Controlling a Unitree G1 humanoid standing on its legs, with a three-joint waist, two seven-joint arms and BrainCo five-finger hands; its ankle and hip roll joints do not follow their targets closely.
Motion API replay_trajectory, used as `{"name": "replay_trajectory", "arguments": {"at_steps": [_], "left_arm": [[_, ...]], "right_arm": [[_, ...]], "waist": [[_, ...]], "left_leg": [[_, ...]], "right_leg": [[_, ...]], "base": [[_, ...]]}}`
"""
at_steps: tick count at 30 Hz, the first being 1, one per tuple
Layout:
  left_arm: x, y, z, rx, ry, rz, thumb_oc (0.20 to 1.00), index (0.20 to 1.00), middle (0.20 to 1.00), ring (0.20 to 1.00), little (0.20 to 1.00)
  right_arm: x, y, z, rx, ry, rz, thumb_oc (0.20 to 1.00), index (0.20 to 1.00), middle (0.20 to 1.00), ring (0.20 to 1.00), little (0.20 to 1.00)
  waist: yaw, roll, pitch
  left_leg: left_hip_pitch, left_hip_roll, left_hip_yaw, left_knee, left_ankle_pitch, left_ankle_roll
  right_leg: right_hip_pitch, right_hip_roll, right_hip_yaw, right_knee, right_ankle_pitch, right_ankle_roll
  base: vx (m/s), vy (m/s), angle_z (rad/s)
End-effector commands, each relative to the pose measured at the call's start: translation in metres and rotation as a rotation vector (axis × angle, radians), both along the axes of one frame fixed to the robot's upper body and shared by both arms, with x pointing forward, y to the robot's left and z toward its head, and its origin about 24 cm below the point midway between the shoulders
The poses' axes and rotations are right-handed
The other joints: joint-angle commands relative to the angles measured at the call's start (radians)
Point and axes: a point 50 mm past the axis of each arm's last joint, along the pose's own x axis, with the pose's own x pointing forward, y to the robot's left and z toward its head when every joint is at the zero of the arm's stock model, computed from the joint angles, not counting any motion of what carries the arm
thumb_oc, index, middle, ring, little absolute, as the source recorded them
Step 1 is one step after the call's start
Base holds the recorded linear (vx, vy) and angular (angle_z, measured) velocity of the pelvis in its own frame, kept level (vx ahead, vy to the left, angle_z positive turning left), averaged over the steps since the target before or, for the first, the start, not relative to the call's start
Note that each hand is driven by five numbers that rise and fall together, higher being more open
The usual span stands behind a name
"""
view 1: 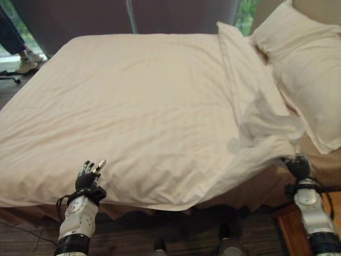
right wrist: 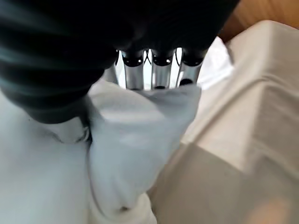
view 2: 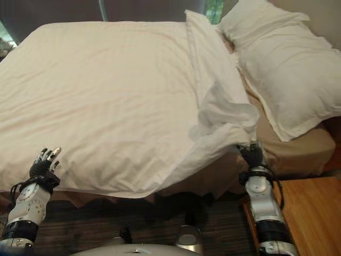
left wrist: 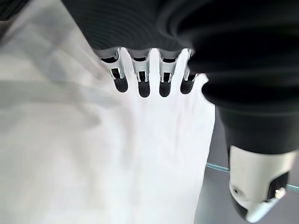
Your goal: Making the bed.
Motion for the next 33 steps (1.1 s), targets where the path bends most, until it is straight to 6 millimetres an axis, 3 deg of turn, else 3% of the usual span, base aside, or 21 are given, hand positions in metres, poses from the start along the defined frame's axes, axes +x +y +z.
{"name": "replay_trajectory", "arguments": {"at_steps": [1, 2, 4, 5, 6, 7, 8, 9, 11, 14, 22, 24, 25, 28, 30, 31, 32, 33], "left_arm": [[-0.012, 0.014, 0.001, 0.008, -0.042, 0.069, 1.000, 1.000, 1.000, 1.000, 1.000], [0.008, -0.018, 0.001, 0.016, -0.096, 0.014, 1.000, 1.000, 1.000, 1.000, 1.000], [0.010, -0.024, -0.001, -0.005, -0.107, 0.028, 1.000, 1.000, 1.000, 1.000, 1.000], [0.010, -0.023, 0.000, -0.004, -0.108, 0.030, 1.000, 1.000, 1.000, 1.000, 1.000], [0.015, -0.027, 0.001, -0.016, -0.122, 0.035, 1.000, 1.000, 1.000, 1.000, 1.000], [0.015, -0.027, 0.001, -0.016, -0.122, 0.035, 1.000, 1.000, 1.000, 1.000, 1.000], [0.019, -0.029, 0.002, -0.018, -0.130, 0.024, 1.000, 1.000, 1.000, 1.000, 1.000], [0.027, -0.034, 0.004, -0.021, -0.139, -0.003, 1.000, 1.000, 1.000, 1.000, 1.000], [0.029, -0.036, 0.005, -0.020, -0.143, -0.016, 1.000, 1.000, 1.000, 1.000, 1.000], [0.032, -0.039, 0.005, -0.031, -0.141, -0.053, 1.000, 1.000, 1.000, 1.000, 1.000], [0.036, -0.042, 0.003, -0.042, -0.127, -0.077, 1.000, 1.000, 1.000, 1.000, 1.000], [0.034, -0.039, 0.003, -0.047, -0.121, -0.071, 1.000, 1.000, 1.000, 1.000, 1.000], [0.034, -0.039, 0.003, -0.047, -0.121, -0.072, 1.000, 1.000, 1.000, 1.000, 1.000], [0.032, -0.034, 0.003, -0.046, -0.116, -0.057, 1.000, 1.000, 1.000, 1.000, 1.000], [0.029, -0.032, 0.002, -0.051, -0.114, -0.046, 1.000, 1.000, 1.000, 1.000, 1.000], [0.029, -0.032, 0.002, -0.051, -0.115, -0.046, 1.000, 1.000, 1.000, 1.000, 1.000], [0.029, -0.031, 0.002, -0.051, -0.115, -0.044, 1.000, 1.000, 1.000, 1.000, 1.000], [0.027, -0.030, 0.003, -0.051, -0.119, -0.032, 1.000, 1.000, 1.000, 1.000, 1.000]], "right_arm": [[-0.045, -0.032, -0.025, -0.137, 0.238, 0.026, 1.000, 1.000, 1.000, 1.000, 1.000], [-0.075, -0.021, -0.074, -0.185, 0.499, 0.085, 1.000, 1.000, 1.000, 1.000, 1.000], [-0.109, -0.021, -0.110, -0.203, 0.741, 0.084, 1.000, 1.000, 1.000, 1.000, 1.000], [-0.108, -0.020, -0.110, -0.203, 0.738, 0.086, 1.000, 1.000, 1.000, 1.000, 1.000], [-0.141, -0.028, -0.128, -0.181, 0.898, 0.010, 1.000, 1.000, 1.000, 1.000, 1.000], [-0.141, -0.028, -0.128, -0.181, 0.896, 0.010, 1.000, 1.000, 1.000, 1.000, 1.000], [-0.163, -0.031, -0.137, -0.181, 1.000, -0.028, 1.000, 1.000, 1.000, 1.000, 1.000], [-0.201, -0.044, -0.142, -0.133, 1.154, -0.176, 1.000, 1.000, 1.000, 1.000, 1.000], [-0.212, -0.050, -0.140, -0.136, 1.193, -0.214, 1.000, 1.000, 1.000, 1.000, 1.000], [-0.234, -0.085, -0.123, -0.167, 1.262, -0.376, 1.000, 1.000, 1.000, 1.000, 1.000], [-0.233, -0.138, -0.083, -0.176, 1.140, -0.669, 1.000, 1.000, 1.000, 1.000, 1.000], [-0.224, -0.164, -0.059, -0.210, 1.037, -0.755, 1.000, 1.000, 1.000, 1.000, 1.000], [-0.224, -0.164, -0.059, -0.210, 1.037, -0.755, 1.000, 1.000, 1.000, 1.000, 1.000], [-0.205, -0.187, -0.032, -0.260, 0.889, -0.808, 1.000, 1.000, 1.000, 1.000, 1.000], [-0.182, -0.207, 0.001, -0.305, 0.691, -0.864, 1.000, 1.000, 1.000, 1.000, 1.000], [-0.183, -0.207, 0.001, -0.305, 0.691, -0.865, 1.000, 1.000, 1.000, 1.000, 1.000], [-0.173, -0.215, 0.017, -0.339, 0.615, -0.879, 1.000, 1.000, 1.000, 1.000, 1.000], [-0.142, -0.224, 0.059, -0.450, 0.401, -0.856, 1.000, 1.000, 1.000, 1.000, 1.000]], "waist": [[-0.046, 0.134, -0.029], [-0.057, 0.114, -0.041], [-0.056, 0.103, -0.038], [-0.055, 0.101, -0.040], [-0.063, 0.093, -0.040], [-0.063, 0.093, -0.040], [-0.065, 0.090, -0.045], [-0.078, 0.090, -0.048], [-0.079, 0.091, -0.052], [-0.089, 0.099, -0.053], [-0.096, 0.115, -0.052], [-0.094, 0.115, -0.053], [-0.094, 0.115, -0.054], [-0.090, 0.112, -0.057], [-0.090, 0.108, -0.054], [-0.088, 0.108, -0.055], [-0.089, 0.106, -0.055], [-0.094, 0.104, -0.052]], "left_leg": [[0.089, -0.044, 0.038, -0.142, -0.042, 0.074], [0.101, -0.035, 0.074, -0.142, -0.048, 0.065], [0.098, -0.019, 0.097, -0.142, -0.039, 0.052], [0.094, -0.018, 0.100, -0.142, -0.035, 0.050], [0.094, -0.005, 0.110, -0.142, -0.032, 0.042], [0.094, -0.005, 0.111, -0.142, -0.032, 0.042], [0.088, 0.000, 0.114, -0.142, -0.025, 0.037], [0.090, 0.006, 0.116, -0.142, -0.025, 0.032], [0.087, 0.009, 0.120, -0.142, -0.020, 0.029], [0.088, 0.013, 0.118, -0.142, -0.016, 0.024], [0.079, 0.015, 0.116, -0.142, -0.011, 0.017], [0.076, 0.014, 0.108, -0.142, -0.009, 0.016], [0.074, 0.014, 0.108, -0.142, -0.009, 0.015], [0.068, 0.016, 0.103, -0.142, -0.006, 0.014], [0.069, 0.016, 0.098, -0.142, -0.011, 0.015], [0.066, 0.017, 0.099, -0.142, -0.007, 0.014], [0.065, 0.017, 0.098, -0.142, -0.007, 0.015], [0.066, 0.015, 0.096, -0.142, -0.013, 0.016]], "right_leg": [[0.034, 0.100, -0.007, 0.065, -0.007, -0.058], [0.036, 0.094, 0.003, 0.024, 0.003, -0.046], [0.033, 0.097, 0.029, -0.012, 0.037, -0.042], [0.027, 0.099, 0.032, -0.013, 0.042, -0.044], [0.034, 0.098, 0.032, -0.029, 0.043, -0.044], [0.033, 0.098, 0.032, -0.029, 0.043, -0.044], [0.032, 0.099, 0.030, -0.034, 0.046, -0.045], [0.038, 0.098, 0.027, -0.036, 0.034, -0.041], [0.036, 0.100, 0.028, -0.036, 0.032, -0.043], [0.043, 0.095, 0.022, -0.036, 0.019, -0.043], [0.043, 0.090, 0.010, -0.036, 0.013, -0.041], [0.047, 0.088, 0.004, -0.036, 0.012, -0.040], [0.045, 0.088, 0.004, -0.036, 0.012, -0.040], [0.045, 0.087, -0.003, -0.036, 0.013, -0.041], [0.050, 0.084, -0.006, -0.036, 0.010, -0.038], [0.046, 0.085, -0.004, -0.036, 0.013, -0.040], [0.045, 0.085, -0.004, -0.036, 0.013, -0.040], [0.047, 0.083, -0.005, -0.036, 0.010, -0.038]], "base": [[0.00, -0.060, -0.85], [-0.01, -0.112, -0.61], [-0.04, -0.134, -0.04], [-0.06, -0.128, -0.09], [-0.04, -0.079, -0.47], [-0.04, -0.118, -0.39], [-0.02, -0.105, -0.34], [-0.02, -0.105, -0.16], [0.00, -0.063, -0.01], [0.00, -0.057, 0.15], [-0.01, -0.019, 0.02], [0.00, 0.000, 0.00], [0.00, 0.000, 0.00], [0.00, -0.002, -0.07], [0.00, -0.003, -0.14], [0.00, -0.004, -0.13], [0.01, 0.012, -0.17], [0.01, 0.011, -0.22]]}}
